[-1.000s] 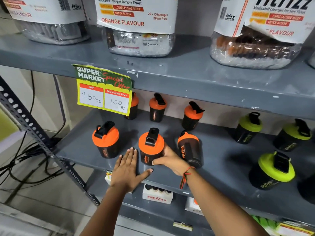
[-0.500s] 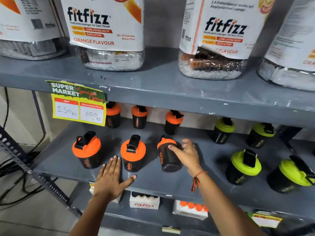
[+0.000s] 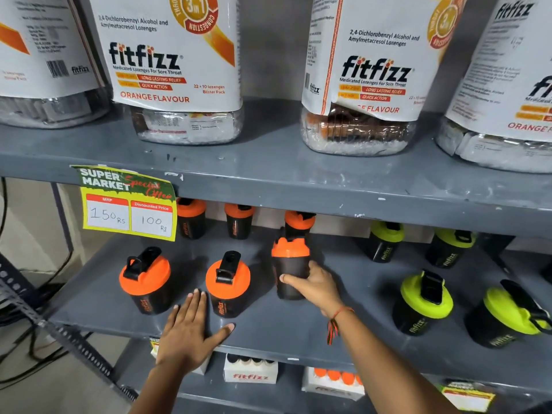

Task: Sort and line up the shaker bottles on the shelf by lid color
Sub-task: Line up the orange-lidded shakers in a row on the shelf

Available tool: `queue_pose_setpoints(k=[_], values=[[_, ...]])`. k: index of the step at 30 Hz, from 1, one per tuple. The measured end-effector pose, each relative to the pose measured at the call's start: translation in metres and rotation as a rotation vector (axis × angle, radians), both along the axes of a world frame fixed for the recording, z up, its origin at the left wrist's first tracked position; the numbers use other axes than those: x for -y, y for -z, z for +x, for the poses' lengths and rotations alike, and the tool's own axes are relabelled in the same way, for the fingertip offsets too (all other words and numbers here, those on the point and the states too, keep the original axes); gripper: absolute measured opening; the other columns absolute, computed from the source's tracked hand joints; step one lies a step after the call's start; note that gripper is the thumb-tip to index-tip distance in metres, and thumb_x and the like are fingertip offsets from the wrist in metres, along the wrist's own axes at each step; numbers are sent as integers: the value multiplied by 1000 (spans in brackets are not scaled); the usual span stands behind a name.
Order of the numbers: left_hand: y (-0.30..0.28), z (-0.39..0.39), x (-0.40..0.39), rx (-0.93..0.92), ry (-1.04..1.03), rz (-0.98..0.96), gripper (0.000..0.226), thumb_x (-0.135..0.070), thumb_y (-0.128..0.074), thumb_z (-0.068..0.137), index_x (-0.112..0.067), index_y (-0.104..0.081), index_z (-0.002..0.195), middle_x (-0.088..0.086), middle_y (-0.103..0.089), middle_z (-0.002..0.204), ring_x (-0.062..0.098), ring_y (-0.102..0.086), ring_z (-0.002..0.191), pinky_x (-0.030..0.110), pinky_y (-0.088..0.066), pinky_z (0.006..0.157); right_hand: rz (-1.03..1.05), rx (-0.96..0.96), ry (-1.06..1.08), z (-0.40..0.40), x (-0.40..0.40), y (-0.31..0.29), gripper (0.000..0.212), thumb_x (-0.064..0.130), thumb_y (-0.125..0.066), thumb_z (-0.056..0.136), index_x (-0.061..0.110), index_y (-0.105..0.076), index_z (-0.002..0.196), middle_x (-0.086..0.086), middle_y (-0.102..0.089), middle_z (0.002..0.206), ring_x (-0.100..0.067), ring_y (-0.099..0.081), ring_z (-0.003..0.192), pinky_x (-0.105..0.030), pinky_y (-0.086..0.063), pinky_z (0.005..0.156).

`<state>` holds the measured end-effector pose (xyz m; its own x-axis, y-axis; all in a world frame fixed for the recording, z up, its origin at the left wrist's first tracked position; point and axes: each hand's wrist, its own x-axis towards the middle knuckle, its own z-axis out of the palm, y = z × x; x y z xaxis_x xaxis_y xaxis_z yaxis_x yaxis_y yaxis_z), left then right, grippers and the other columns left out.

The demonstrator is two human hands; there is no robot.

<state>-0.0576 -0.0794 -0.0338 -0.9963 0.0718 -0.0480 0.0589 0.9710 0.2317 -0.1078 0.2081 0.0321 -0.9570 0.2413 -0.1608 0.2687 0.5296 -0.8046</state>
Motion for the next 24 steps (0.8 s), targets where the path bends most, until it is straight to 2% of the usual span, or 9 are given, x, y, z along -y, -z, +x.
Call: queue_pose_setpoints(k=[3, 6, 10, 14, 19, 21, 24], values=[[0, 0, -1, -3, -2, -4, 114, -91, -7, 69, -13, 6, 152, 1, 9, 161, 13, 11, 148, 38, 5, 121, -15, -164, 87, 12, -1, -6, 72, 55, -81, 53, 25, -57, 114, -1, -73, 109, -24, -69, 100, -38, -57, 85], [1, 0, -1, -2, 1, -4, 114, -91, -7, 69, -13, 8, 151, 1, 10, 161, 13, 12, 148, 39, 5, 122, 41, -239, 151, 22, 1, 1, 83, 58, -82, 50, 23, -50, 118, -5, -72, 109, -29, -69, 98, -40, -58, 81], [1, -1, -1, -8, 1, -12, 114, -91, -5, 69, -13, 8, 151, 1, 10, 161, 13, 11, 148, 39, 4, 122, 56, -234, 170, 32, 4, 21, 76, 50, -88, 55, 21, -48, 113, -5, -69, 108, -29, -67, 97, -38, -56, 77], [1, 0, -1, -14, -3, -11, 114, -91, -6, 69, -13, 6, 151, 1, 8, 161, 13, 9, 148, 39, 4, 122, 32, -226, 169, 33, 4, 34, 62, 47, -87, 58, 23, -47, 99, 3, -63, 97, -26, -67, 91, -33, -53, 70], [1, 0, -1, -15, -1, -8, 113, -91, -6, 70, -13, 8, 151, 0, 9, 161, 13, 10, 148, 39, 3, 122, -2, -246, 162, 31, 5, 40, 65, 46, -87, 60, 23, -48, 107, 0, -65, 104, -23, -66, 92, -33, -56, 74], [1, 0, -1, -17, -2, -6, 113, -91, -6, 70, -13, 7, 151, 0, 9, 161, 13, 10, 148, 39, 4, 122, -25, -244, 161, 31, 5, 42, 71, 47, -88, 59, 22, -47, 112, -3, -64, 110, -25, -65, 97, -34, -57, 77], [2, 0, -1, -20, -3, -5, 113, -91, -5, 69, -14, 8, 151, 0, 9, 161, 13, 10, 148, 39, 4, 122, -102, -254, 164, 32, 9, 44, 97, 48, -91, 54, 21, -39, 131, -1, -54, 122, -21, -58, 106, -37, -55, 88]])
